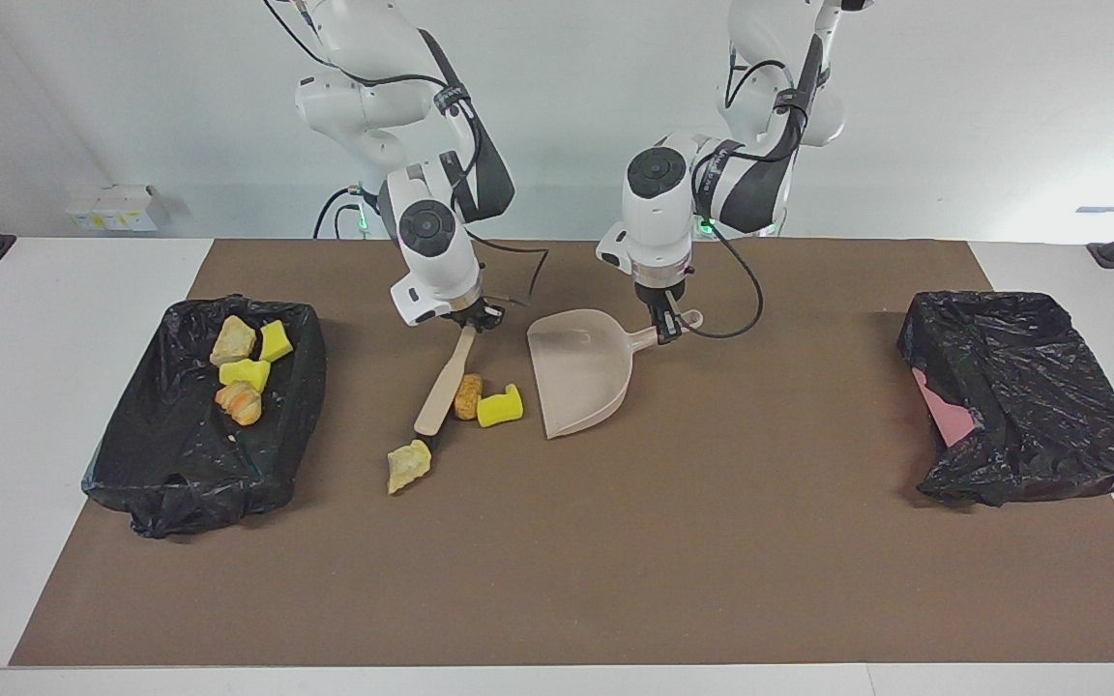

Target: Sweep and dump trash in bin

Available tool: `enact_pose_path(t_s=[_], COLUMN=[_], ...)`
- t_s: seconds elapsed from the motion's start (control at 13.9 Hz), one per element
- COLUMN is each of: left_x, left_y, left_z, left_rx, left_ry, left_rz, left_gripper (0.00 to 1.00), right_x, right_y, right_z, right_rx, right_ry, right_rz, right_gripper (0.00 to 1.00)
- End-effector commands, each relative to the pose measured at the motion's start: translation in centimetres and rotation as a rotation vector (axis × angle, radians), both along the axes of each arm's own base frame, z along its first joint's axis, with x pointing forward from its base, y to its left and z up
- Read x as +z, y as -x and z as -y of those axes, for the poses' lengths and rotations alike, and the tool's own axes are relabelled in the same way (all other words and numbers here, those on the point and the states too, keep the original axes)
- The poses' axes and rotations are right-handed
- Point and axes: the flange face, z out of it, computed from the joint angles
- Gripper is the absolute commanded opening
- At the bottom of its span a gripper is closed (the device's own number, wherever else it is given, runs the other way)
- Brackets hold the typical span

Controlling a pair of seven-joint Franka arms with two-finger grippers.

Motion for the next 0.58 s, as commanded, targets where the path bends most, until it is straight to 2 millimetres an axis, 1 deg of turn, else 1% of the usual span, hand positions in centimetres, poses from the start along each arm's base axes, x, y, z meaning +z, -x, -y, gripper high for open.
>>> enact_pose_path(t_s=[0.0,0.07,0.22,0.43,0.5], left_x=[-0.1,-0.2,-0.3,-0.4,-0.4], left_y=[0.4,0.4,0.5,0.6,0.6], left_z=[0.3,0.3,0.4,0.4,0.4], left_rx=[0.042,0.056,0.083,0.109,0.113], left_ry=[0.019,0.023,0.027,0.035,0.036], left_rz=[0.013,0.01,0.007,0.001,0.002], left_gripper=[0.0,0.0,0.0,0.0,0.0], right_x=[-0.3,-0.1,0.1,1.1,1.4], right_y=[0.7,1.6,3.9,6.8,7.8], right_z=[-2.0,-2.4,-4.0,-6.9,-8.3], right_rx=[0.126,0.179,0.295,0.38,0.407], right_ry=[-0.02,-0.029,-0.042,-0.025,-0.018], right_rz=[-0.03,-0.047,-0.074,-0.124,-0.129], right_gripper=[0.0,0.0,0.0,0.0,0.0])
